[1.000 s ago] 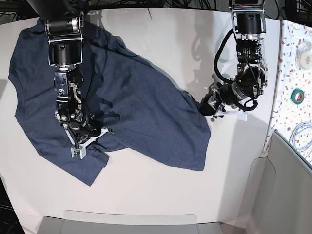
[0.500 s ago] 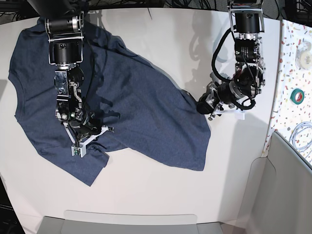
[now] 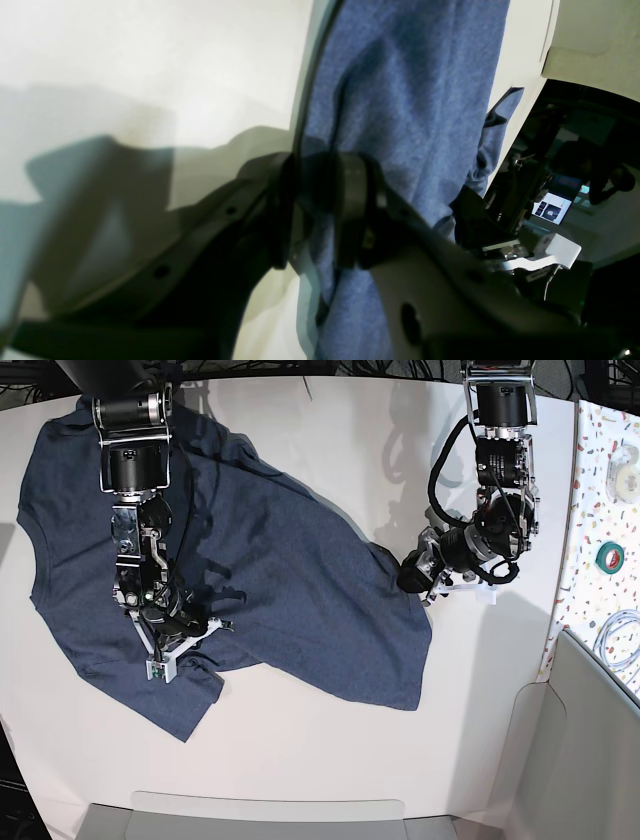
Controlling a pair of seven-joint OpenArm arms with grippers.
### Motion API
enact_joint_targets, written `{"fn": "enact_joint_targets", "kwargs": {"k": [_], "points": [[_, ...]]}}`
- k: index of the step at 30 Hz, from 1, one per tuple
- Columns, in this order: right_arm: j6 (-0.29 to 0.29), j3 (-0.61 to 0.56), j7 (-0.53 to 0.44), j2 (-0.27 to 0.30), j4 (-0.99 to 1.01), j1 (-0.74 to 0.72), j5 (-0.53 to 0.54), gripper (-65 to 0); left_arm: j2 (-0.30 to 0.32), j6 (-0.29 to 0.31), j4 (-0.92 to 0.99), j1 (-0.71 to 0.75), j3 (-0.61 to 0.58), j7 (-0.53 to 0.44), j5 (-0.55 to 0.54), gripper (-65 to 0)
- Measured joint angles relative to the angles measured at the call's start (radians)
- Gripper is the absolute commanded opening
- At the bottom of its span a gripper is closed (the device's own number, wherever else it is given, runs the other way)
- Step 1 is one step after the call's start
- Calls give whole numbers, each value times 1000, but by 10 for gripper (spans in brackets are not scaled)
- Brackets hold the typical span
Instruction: Layout the t-shirt on the table in an organized manner, then fold the t-shirt properly
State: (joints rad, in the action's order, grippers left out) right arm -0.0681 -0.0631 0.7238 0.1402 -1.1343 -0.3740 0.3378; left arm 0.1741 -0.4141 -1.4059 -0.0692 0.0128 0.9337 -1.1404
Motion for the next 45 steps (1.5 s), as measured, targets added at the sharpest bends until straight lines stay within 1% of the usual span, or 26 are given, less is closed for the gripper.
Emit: {"fn": "enact_joint_targets", "kwargs": {"k": [3,5,7,8,9,11,14,18,21,24,31,35,36,37,39,42,45], "points": [[0,0,0,0,0,0,0,-650,0,0,0,0,0,0,0,-526],[0,0,0,0,0,0,0,-650,0,-1,0,0,0,0,1,-569],[0,0,0,0,0,0,0,-650,0,-1,1,3,0,0,3,-633],[0,0,0,0,0,0,0,-650,0,-1,1,3,0,0,3,-650],[0,0,0,0,0,0,0,-650,1,8,1,5,0,0,3,-650],[0,0,0,0,0,0,0,-650,1,60,-5,8,2,4,11,-650],[0,0,0,0,0,0,0,-650,3,82,-40,34,43,18,20,-650],[0,0,1,0,0,0,0,-650,14,77,-105,72,101,26,37,-650],[0,0,0,-1,0,0,0,-650,51,74,-173,74,107,28,37,-650],[0,0,-3,0,0,3,0,-650,72,79,-222,70,112,27,30,-650],[-3,0,-11,0,-1,10,0,-650,152,75,-235,77,110,34,37,-650],[-4,0,-16,0,-3,14,1,-650,174,79,-236,71,100,39,34,-650],[-4,0,-16,0,-3,14,1,-650,179,79,-236,72,90,36,34,-647],[-3,0,-15,0,-3,14,1,-650,193,79,-236,73,72,37,34,-629],[-4,0,-14,0,-3,14,1,-650,212,85,-236,78,40,37,32,-578],[-4,0,-14,0,-3,14,0,-650,213,86,-245,129,23,32,25,-492],[-3,0,-12,0,-4,14,0,-650,201,85,-315,219,15,43,27,-449]]}}
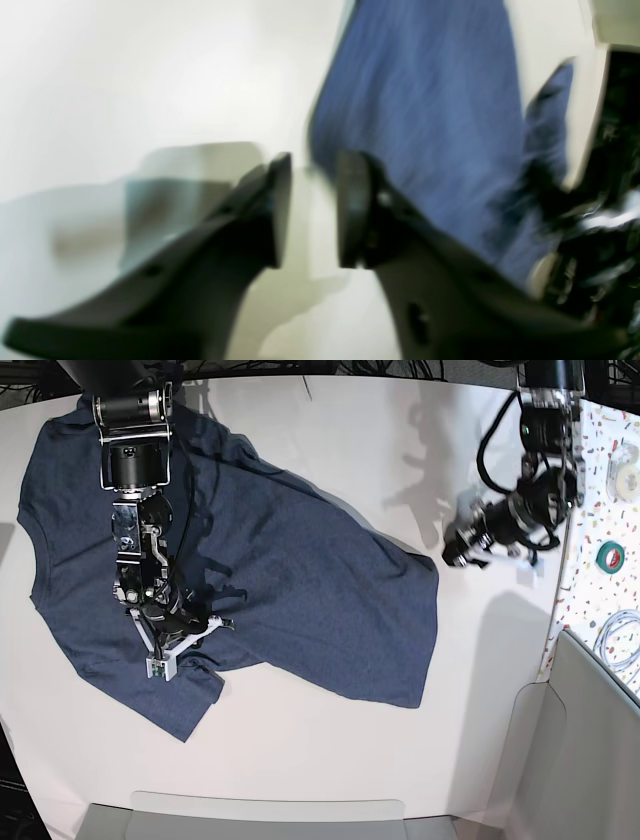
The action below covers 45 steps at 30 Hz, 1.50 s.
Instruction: Layout the t-shirt on the table in an organized manner, then fold the t-shirt properly
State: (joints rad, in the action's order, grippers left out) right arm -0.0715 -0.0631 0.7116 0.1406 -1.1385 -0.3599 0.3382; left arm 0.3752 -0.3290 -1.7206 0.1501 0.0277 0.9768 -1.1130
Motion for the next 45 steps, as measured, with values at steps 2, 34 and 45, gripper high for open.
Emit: {"fn": "enact_joint_targets", "kwargs": {"k": [2,34,45], "points": [[0,0,0,0,1,1,0,-650,1,-9,-31,39,-10,7,9,-448],[0,0,-7,0,-4,8,0,-650,-15,-4,73,-159,-612,-220,848,-445],[-1,0,-7,0,-4,8,0,-650,-45,8,144,-203,-619,-311,845,-629]]}}
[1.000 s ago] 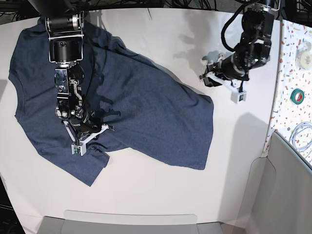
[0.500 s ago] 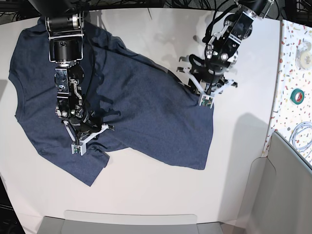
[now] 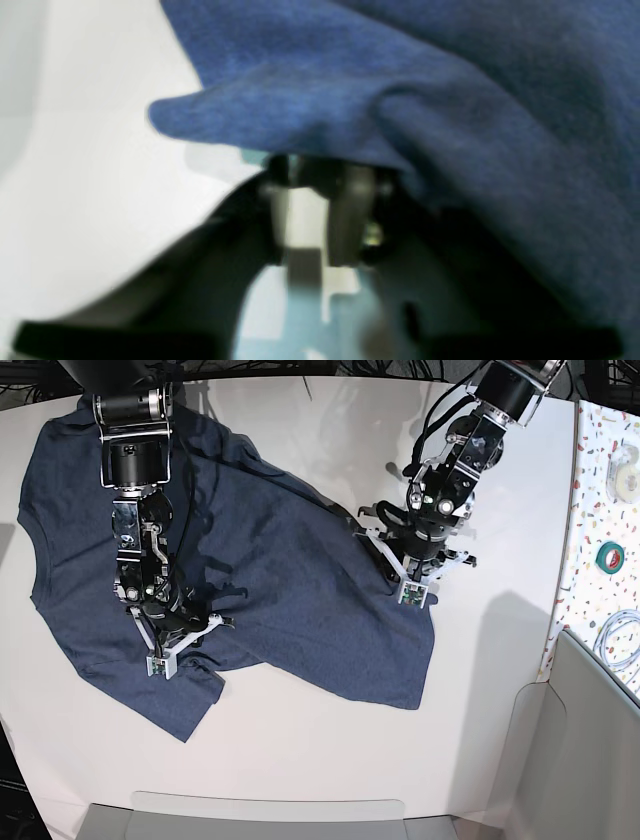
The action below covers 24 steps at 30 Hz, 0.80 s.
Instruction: Layout the t-shirt on the table in an organized manner, then fold the t-shirt properly
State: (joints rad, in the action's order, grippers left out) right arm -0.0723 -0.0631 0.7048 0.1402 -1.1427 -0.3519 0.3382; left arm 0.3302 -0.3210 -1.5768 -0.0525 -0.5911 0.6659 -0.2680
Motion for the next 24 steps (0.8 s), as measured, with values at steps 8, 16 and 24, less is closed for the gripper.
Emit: {"fn": "enact_joint_targets", "kwargs": {"k": [8,16,24], "points": [[0,0,-2,0,0,0,0,-650,17,-8,-87,38,-2,-16,-5,-650],[0,0,-3,0,2,0,0,-650,43,-2,-149,56,-3,-20,-4,-650],[0,0,-2,0,2,0,0,-650,48,-4,-272,72,0,-20,-4,-650]]}}
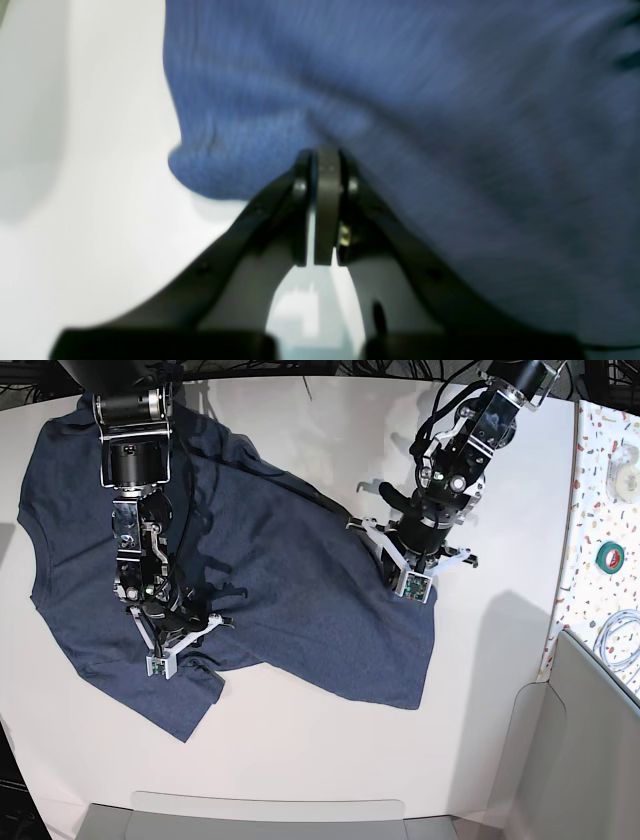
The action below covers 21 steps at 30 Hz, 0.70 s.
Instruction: Layout the t-shirt on the table in an organized manner, then fold the t-shirt properly
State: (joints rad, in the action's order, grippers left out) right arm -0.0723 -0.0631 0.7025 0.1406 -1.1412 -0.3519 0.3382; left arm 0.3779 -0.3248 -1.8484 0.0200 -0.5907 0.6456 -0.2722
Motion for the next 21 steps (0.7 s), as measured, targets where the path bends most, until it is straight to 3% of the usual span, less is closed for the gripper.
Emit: {"fn": "enact_joint_targets", "kwargs": {"k": [4,8,13,19,21], "points": [[-3,0,0,2,0,0,0,-650,63,2,-60,23,39,50,-7,-650],[-3,0,0,3,1,0,1,-650,89,-3,-71,68,121,95,0,-650],[-3,0,0,3,1,0,0,-650,133,3,-72,119,131,113,0,-639],[-3,0,0,2,1,0,0,-650,126,4,-71,195,125,114,-4,-451],[-3,0,0,2,1,0,0,-650,95,-5,-71,195,126,113,0,-412]]}}
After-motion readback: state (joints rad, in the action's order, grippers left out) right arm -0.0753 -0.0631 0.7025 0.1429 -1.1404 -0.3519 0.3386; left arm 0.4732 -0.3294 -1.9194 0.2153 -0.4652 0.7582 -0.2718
